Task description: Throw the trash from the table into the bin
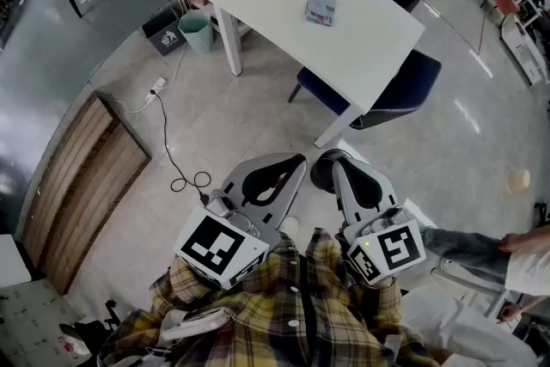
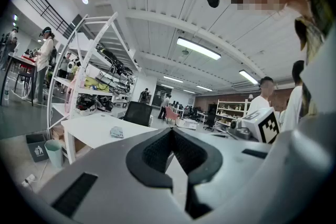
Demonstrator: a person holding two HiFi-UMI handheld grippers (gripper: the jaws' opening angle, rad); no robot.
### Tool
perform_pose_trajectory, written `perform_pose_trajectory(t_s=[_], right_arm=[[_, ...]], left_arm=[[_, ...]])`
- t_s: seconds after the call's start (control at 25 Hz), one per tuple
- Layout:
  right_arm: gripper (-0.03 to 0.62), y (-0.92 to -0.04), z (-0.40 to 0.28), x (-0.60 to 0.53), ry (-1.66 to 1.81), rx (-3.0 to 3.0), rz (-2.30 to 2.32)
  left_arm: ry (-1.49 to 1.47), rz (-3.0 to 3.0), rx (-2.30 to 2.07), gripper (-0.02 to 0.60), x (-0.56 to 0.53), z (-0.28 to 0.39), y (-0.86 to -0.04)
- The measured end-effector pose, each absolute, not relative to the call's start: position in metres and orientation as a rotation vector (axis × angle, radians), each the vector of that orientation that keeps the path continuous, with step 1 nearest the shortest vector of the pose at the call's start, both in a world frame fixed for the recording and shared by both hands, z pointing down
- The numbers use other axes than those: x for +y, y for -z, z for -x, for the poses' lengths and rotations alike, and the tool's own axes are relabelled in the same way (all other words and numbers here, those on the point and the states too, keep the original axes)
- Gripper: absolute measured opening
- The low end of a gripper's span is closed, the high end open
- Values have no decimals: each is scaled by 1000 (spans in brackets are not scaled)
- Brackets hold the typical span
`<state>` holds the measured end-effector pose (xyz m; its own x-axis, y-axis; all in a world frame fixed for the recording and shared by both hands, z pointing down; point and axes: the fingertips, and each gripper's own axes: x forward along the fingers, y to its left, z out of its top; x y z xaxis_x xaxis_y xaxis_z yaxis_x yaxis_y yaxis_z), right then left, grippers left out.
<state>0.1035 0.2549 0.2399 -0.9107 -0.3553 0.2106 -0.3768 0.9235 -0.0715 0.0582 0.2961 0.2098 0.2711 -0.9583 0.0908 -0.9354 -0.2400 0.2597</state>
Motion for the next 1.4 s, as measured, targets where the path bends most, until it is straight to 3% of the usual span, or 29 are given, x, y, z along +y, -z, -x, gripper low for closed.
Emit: perform_pose_trajectory(t_s=[0.84,1.4], right_arm=[[-2,-252,-122,235,-199,-2891,-497],[-2,-262,15,160,-204,-2870,-596]], left_arm=[[128,-2252,-1778,8,273,-84,-218],[104,-2306,-1755,8,202,64,-223]])
